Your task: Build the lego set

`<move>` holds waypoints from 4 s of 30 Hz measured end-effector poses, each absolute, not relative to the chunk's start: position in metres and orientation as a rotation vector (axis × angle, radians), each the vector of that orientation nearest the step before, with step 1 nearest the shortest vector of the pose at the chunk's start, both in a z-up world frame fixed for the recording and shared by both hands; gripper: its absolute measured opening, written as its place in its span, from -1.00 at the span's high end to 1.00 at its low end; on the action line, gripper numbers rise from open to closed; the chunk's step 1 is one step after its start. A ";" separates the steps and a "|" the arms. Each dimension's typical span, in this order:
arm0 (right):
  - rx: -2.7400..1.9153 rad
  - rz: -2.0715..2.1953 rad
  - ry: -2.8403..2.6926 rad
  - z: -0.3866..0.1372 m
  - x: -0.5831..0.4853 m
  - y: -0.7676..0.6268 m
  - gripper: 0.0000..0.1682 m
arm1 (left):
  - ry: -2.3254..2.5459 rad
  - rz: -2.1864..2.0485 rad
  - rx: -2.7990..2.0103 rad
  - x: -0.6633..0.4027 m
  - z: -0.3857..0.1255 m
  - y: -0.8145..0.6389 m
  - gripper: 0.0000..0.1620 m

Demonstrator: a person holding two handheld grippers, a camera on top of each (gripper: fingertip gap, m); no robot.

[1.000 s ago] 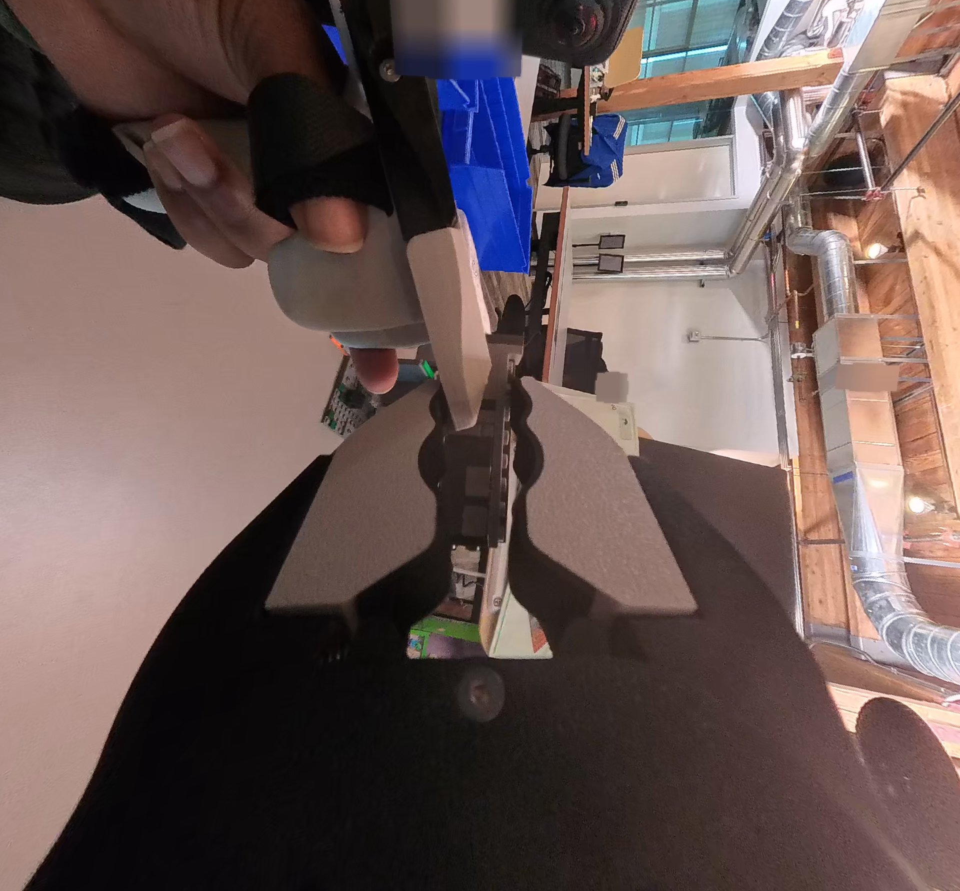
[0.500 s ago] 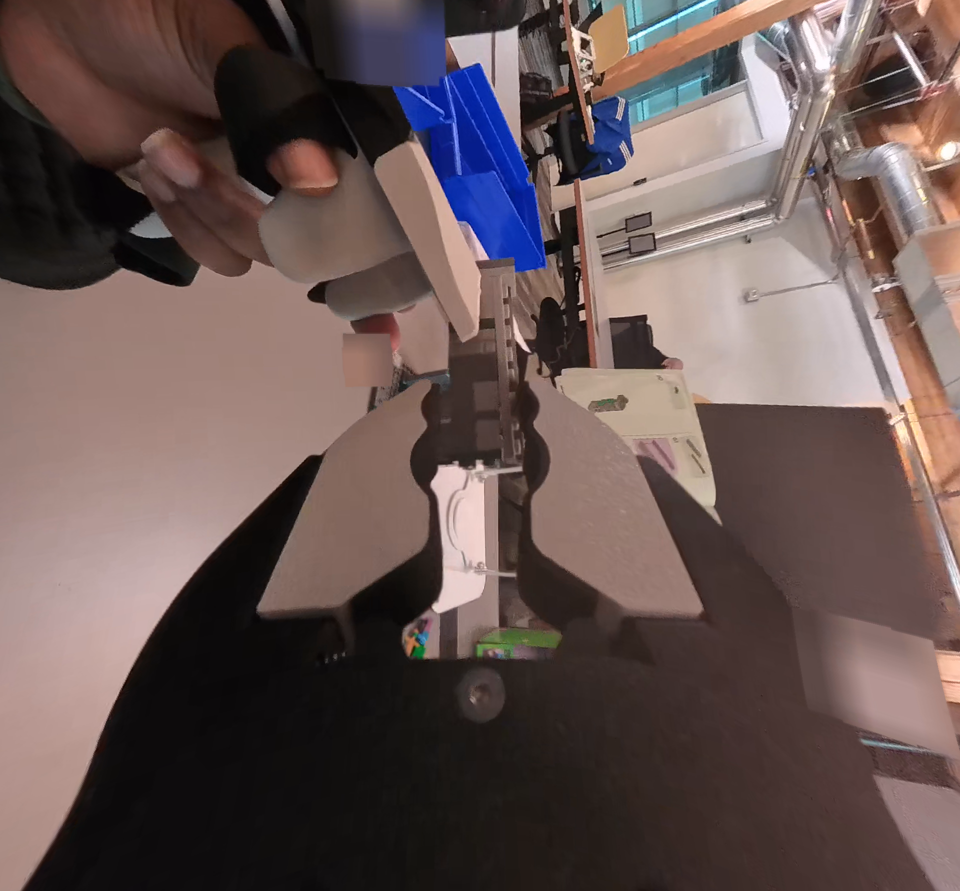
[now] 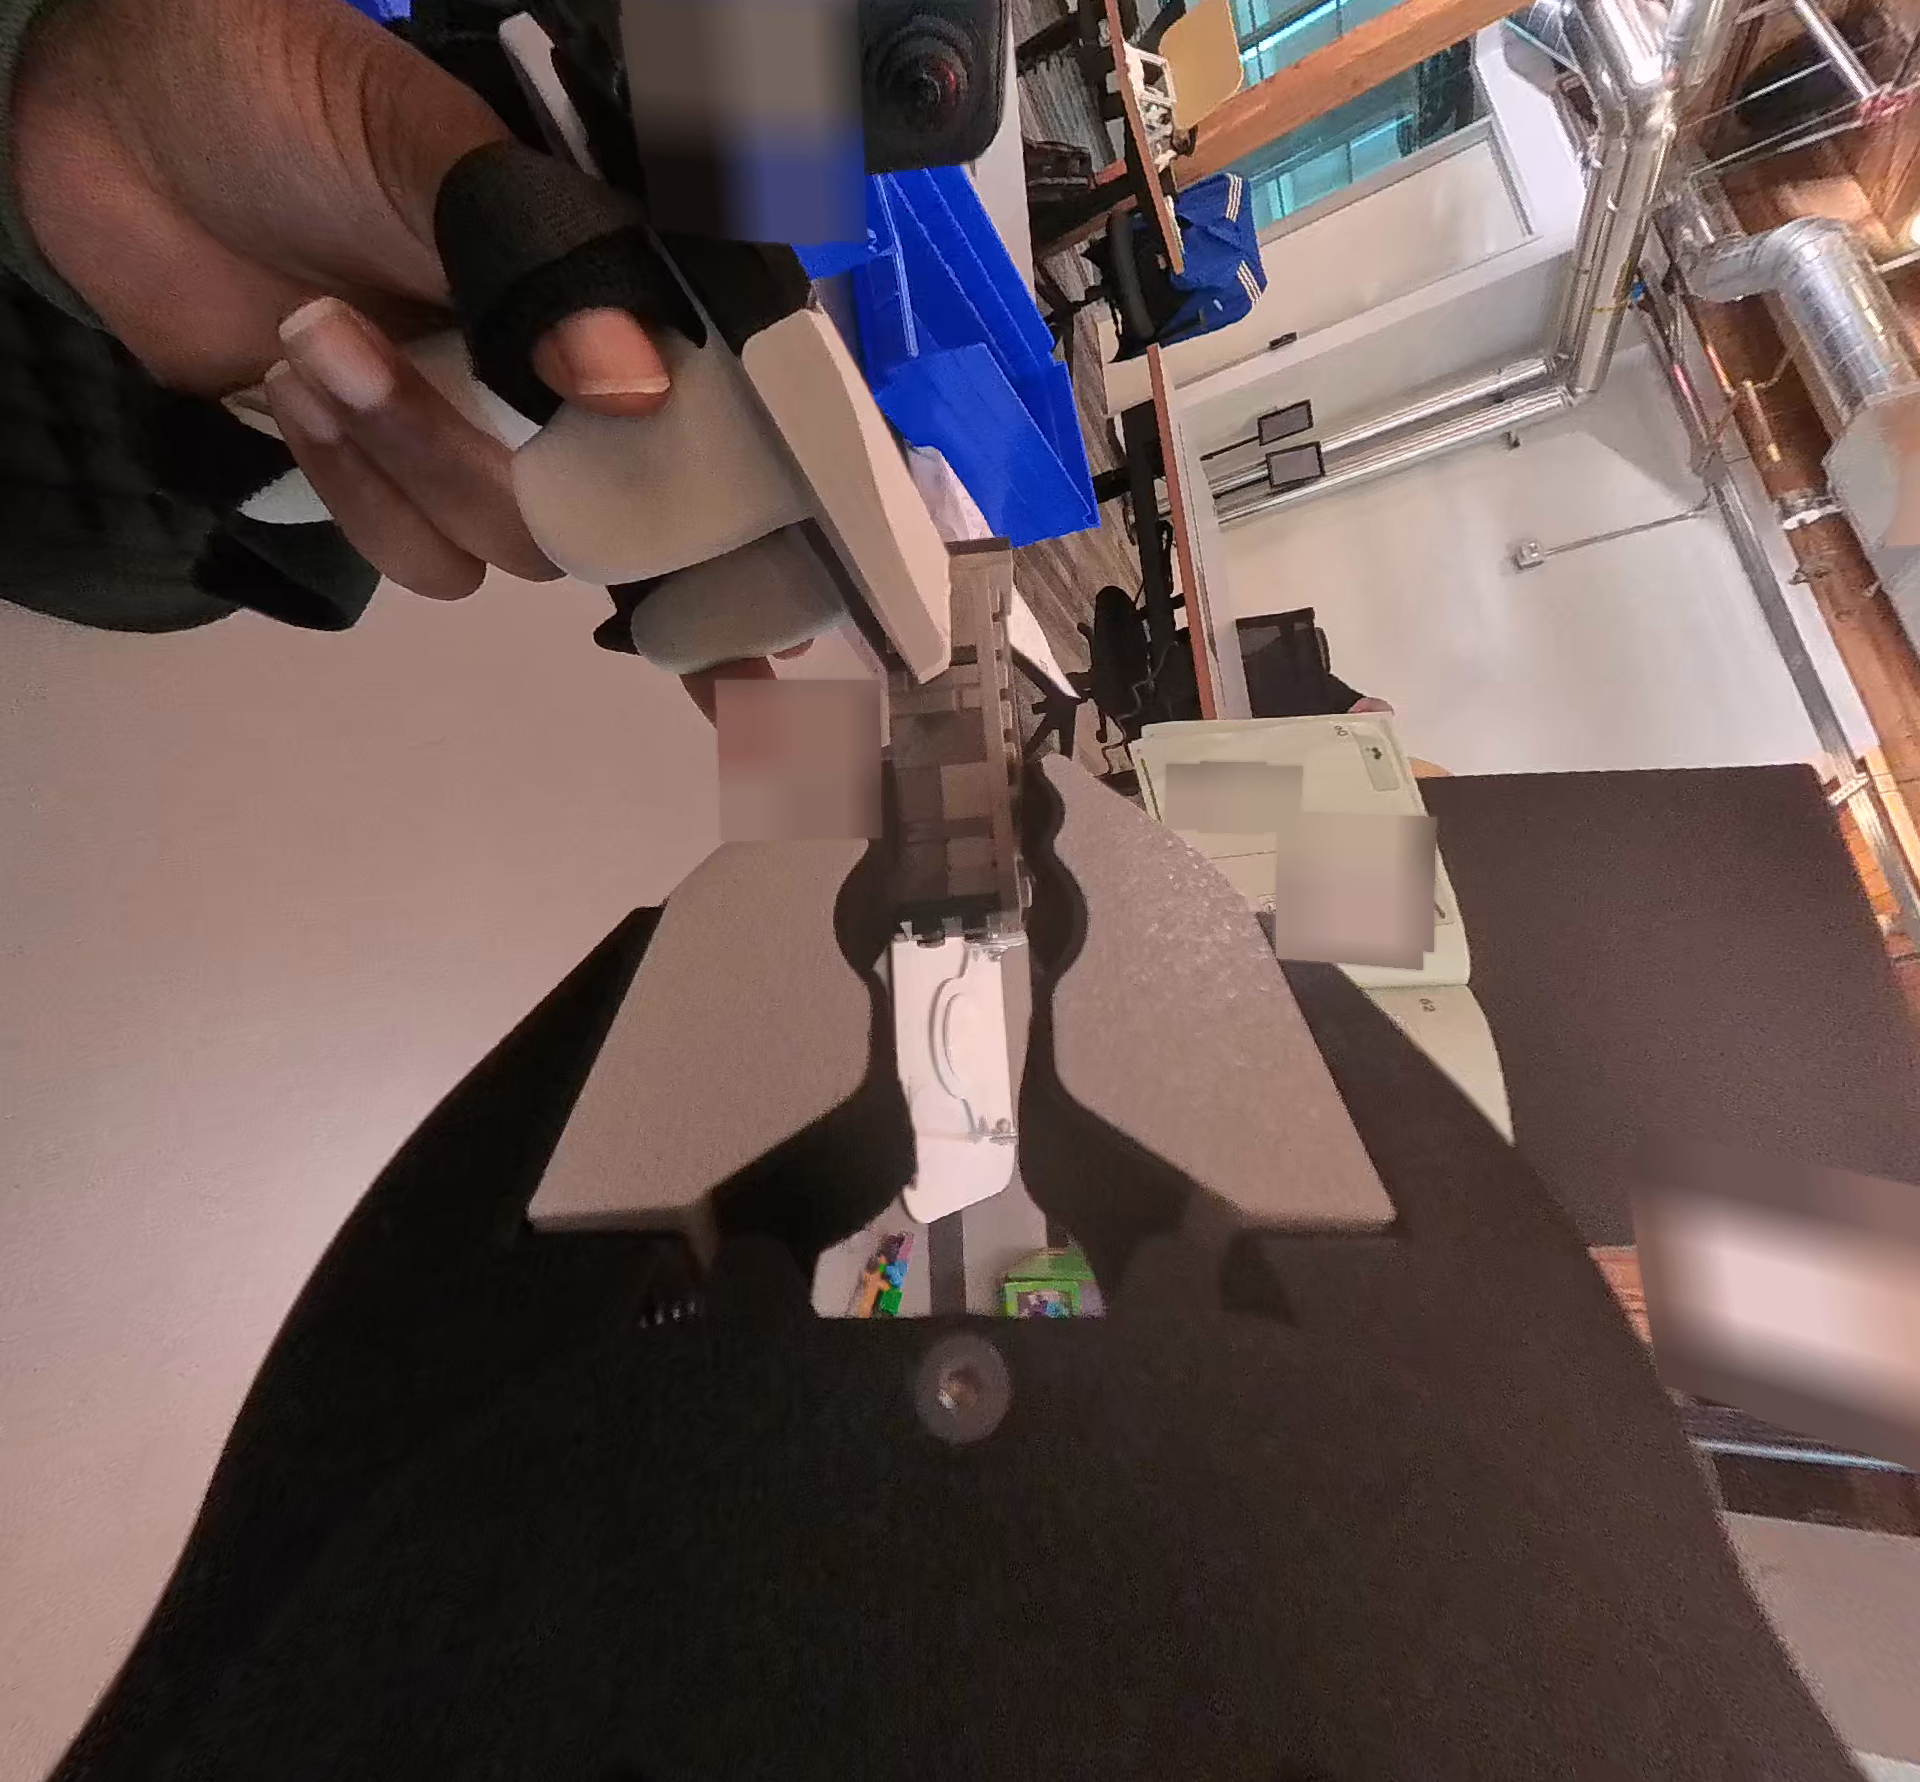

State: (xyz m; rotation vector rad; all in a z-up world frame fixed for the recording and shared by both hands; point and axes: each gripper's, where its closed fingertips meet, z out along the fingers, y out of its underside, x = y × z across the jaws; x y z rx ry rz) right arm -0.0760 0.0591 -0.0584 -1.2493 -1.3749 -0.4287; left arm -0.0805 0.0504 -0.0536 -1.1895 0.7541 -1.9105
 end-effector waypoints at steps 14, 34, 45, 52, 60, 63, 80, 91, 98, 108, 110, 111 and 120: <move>-1.264 -0.288 -1.269 -0.050 -0.066 0.049 0.62 | 0.766 -1.937 -1.173 -0.078 -0.051 0.049 0.67; -1.322 -0.347 -1.211 -0.058 -0.066 0.047 0.71 | 0.802 -1.877 -1.158 -0.074 -0.053 0.043 0.67; -1.615 0.672 -0.831 -0.061 -0.050 0.034 0.44 | 0.849 -1.766 -1.029 -0.084 -0.057 0.043 0.67; -1.539 0.919 -0.765 -0.071 -0.069 0.032 0.77 | 0.885 -1.730 -0.991 -0.079 -0.060 0.034 0.67; -1.823 0.649 -1.201 -0.077 -0.035 0.038 0.79 | 0.980 -1.494 -1.105 -0.070 -0.084 0.051 0.45; -2.017 0.362 -1.527 -0.101 -0.002 0.057 0.79 | 0.980 -1.344 -1.139 -0.074 -0.092 0.065 0.49; -2.222 -0.060 -2.189 -0.239 0.018 0.115 0.78 | 0.945 -1.216 -1.204 -0.078 -0.107 0.085 0.66; -2.237 -0.073 -2.182 -0.240 0.019 0.114 0.77 | 0.939 -1.228 -1.199 -0.079 -0.105 0.085 0.66; -2.229 -0.033 -2.150 -0.236 0.014 0.115 0.70 | 0.941 -1.232 -1.200 -0.079 -0.106 0.084 0.65; -2.093 0.226 -1.830 -0.175 -0.015 0.121 0.67 | 0.933 -1.214 -1.213 -0.080 -0.108 0.088 0.67; -1.989 0.271 -1.659 -0.143 -0.021 0.128 0.68 | 0.927 -1.209 -1.223 -0.081 -0.109 0.091 0.70; -1.931 0.276 -1.562 -0.126 -0.022 0.133 0.68 | 0.925 -1.203 -1.228 -0.080 -0.109 0.092 0.72; -1.634 0.170 -0.689 -0.058 0.047 0.162 0.79 | 0.885 -1.110 -1.288 -0.076 -0.114 0.110 0.96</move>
